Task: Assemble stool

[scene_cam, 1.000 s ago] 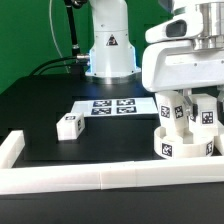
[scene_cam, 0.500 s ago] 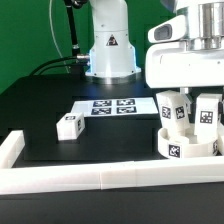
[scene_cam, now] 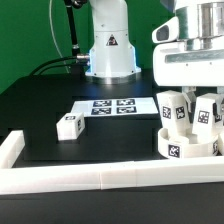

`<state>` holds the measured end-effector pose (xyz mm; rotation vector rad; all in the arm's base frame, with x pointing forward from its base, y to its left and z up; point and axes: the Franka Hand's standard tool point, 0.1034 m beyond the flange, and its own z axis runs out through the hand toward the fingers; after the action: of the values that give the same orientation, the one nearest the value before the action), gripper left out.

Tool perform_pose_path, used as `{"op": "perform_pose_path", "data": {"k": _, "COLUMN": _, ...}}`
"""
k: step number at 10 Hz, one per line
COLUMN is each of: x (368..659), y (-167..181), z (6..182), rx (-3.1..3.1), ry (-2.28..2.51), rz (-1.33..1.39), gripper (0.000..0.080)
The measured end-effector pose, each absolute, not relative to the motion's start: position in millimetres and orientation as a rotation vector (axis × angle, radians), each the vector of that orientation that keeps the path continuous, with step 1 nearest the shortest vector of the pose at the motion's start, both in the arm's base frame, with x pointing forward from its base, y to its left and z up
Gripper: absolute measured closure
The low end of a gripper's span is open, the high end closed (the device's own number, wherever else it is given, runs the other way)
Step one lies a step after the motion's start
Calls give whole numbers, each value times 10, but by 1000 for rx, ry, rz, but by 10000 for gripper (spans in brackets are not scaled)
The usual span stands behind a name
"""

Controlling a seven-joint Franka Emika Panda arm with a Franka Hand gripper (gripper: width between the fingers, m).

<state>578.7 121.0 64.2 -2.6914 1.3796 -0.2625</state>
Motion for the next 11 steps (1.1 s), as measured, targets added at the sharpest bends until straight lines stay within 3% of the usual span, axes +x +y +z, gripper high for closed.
{"op": "perform_pose_path", "data": {"k": 7, "x": 5776, "y": 1273, "z": 658, "rx": -1842, "ry": 2244, "rz": -151, "gripper": 462}}
{"op": "perform_pose_path", "data": {"k": 11, "x": 5774, "y": 1204, "z": 667, "rx": -1620, "ry": 2388, "rz": -112, "gripper": 462}}
